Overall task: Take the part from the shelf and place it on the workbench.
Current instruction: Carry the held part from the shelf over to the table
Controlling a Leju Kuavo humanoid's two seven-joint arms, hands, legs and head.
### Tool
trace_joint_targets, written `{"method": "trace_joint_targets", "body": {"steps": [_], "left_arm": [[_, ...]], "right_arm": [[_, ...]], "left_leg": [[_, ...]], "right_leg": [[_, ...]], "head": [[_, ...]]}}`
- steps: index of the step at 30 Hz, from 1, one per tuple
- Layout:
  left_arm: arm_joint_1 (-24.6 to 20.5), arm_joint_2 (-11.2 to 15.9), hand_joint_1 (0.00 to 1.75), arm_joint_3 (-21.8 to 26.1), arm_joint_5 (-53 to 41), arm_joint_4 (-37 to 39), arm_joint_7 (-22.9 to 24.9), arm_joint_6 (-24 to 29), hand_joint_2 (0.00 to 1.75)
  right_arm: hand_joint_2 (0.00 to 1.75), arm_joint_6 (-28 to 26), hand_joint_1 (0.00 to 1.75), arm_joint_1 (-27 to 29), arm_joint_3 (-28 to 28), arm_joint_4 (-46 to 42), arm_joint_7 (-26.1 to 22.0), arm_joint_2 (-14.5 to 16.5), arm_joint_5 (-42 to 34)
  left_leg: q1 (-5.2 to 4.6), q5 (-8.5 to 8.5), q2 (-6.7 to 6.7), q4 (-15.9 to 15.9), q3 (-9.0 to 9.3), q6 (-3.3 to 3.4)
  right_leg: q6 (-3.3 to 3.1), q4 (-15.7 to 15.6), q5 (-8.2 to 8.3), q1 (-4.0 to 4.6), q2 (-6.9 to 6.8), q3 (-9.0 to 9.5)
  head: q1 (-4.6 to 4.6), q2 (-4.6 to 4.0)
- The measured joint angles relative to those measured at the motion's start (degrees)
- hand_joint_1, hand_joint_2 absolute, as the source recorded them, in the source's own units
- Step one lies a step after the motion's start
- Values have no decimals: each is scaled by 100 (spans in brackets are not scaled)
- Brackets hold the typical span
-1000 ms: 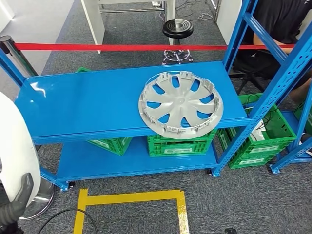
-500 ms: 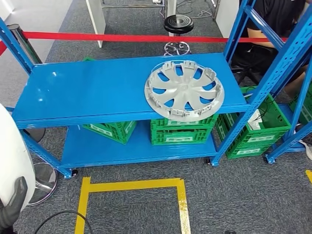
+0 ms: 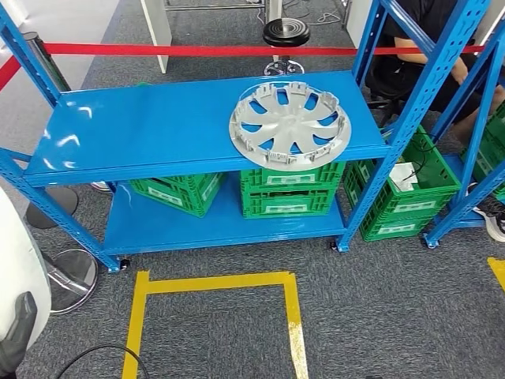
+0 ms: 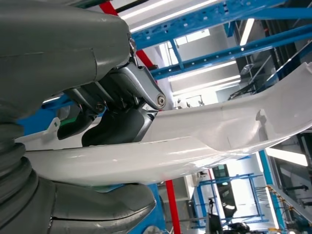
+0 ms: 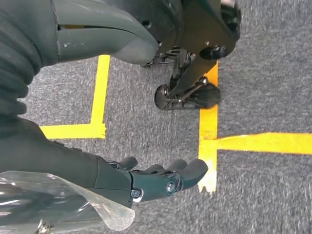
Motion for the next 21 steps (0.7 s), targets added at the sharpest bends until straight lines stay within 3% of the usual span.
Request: {"method": "trace_joint_targets", "body": {"steps": [2,4,5,6,8,9,10,11,12,14,16,17,19,20,21], "left_arm": [[-4,-3,175,33,2,-13,-23,-27,175],[-9,-18,175,75,13,-22,-64,-69,175],[-12,-31,175,92,21,-24,-83,-90,175],[-14,-45,175,106,30,-25,-96,-106,175],[-18,-67,175,122,38,-25,-108,-125,175],[-19,-77,175,128,38,-25,-109,-131,175],[-20,-86,175,134,38,-25,-110,-136,175],[-20,-93,175,139,38,-25,-111,-139,175],[-21,-98,175,144,37,-25,-111,-142,175],[-26,-104,175,152,37,-26,-112,-143,175],[-38,-109,175,164,37,-40,-119,-131,175],[-43,-111,175,178,37,-52,-123,-122,175],[-35,-115,175,213,38,-74,-130,-108,175],[-23,-118,175,228,38,-81,-132,-103,175],[-10,-121,175,242,38,-85,-134,-97,175]], "right_arm": [[175,8,0,13,17,-13,-7,0,-22],[175,14,0,49,38,-31,11,0,-75],[175,16,0,72,54,-40,29,0,-107],[175,17,0,94,76,-51,51,0,-139],[175,9,0,127,127,-74,87,0,-189],[175,2,0,134,150,-86,98,0,-207],[175,-4,0,138,166,-95,105,-1,-218],[175,-10,0,138,180,-104,111,-1,-224],[175,-13,0,140,195,-112,116,-2,-226],[175,-16,0,149,229,-137,122,-7,-227],[175,-12,0,167,266,-169,121,-10,-230],[175,-5,0,175,279,-181,121,-12,-230],[175,16,0,194,301,-187,122,-2,-228],[175,26,0,210,309,-192,124,1,-227],[175,34,0,233,319,-198,125,4,-227]], "left_leg": [[-28,-99,-16,-367,157,53],[-28,-59,-8,-409,55,151],[-23,-12,-1,-420,-11,214],[-20,54,6,-429,-86,274],[-47,184,11,-424,-241,336],[-68,255,9,-417,-326,348],[-92,327,8,-407,-420,356],[-116,398,2,-394,-518,361],[-139,466,-13,-379,-617,361],[-174,595,-67,-349,-776,345],[-200,734,-126,-324,-880,319],[-205,806,-154,-324,-921,302],[-212,920,-220,-335,-1000,260],[-211,865,-219,-312,-1039,225],[-200,670,-194,-166,-1090,181]], "right_leg": [[69,29,94,4,3,-84],[146,57,115,-5,8,-163],[175,148,-21,-7,17,-220],[193,330,-260,-8,29,-290],[200,970,-868,-6,45,-439],[195,1313,-1038,-4,47,-481],[184,1564,-1060,1,48,-473],[160,1654,-937,12,51,-391],[120,1565,-746,27,61,-228],[0,869,-506,83,203,374],[-73,-43,-617,120,373,991],[-79,-312,-688,134,399,1149],[-78,-466,-661,118,298,1127],[-102,-469,-609,102,234,1072],[-134,-476,-549,86,155,1006]], "head": [[2,0],[5,0],[17,0],[32,0],[68,0],[77,0],[84,0],[86,0],[87,0],[85,0],[81,0],[81,0],[92,0],[93,0],[84,0]]}}
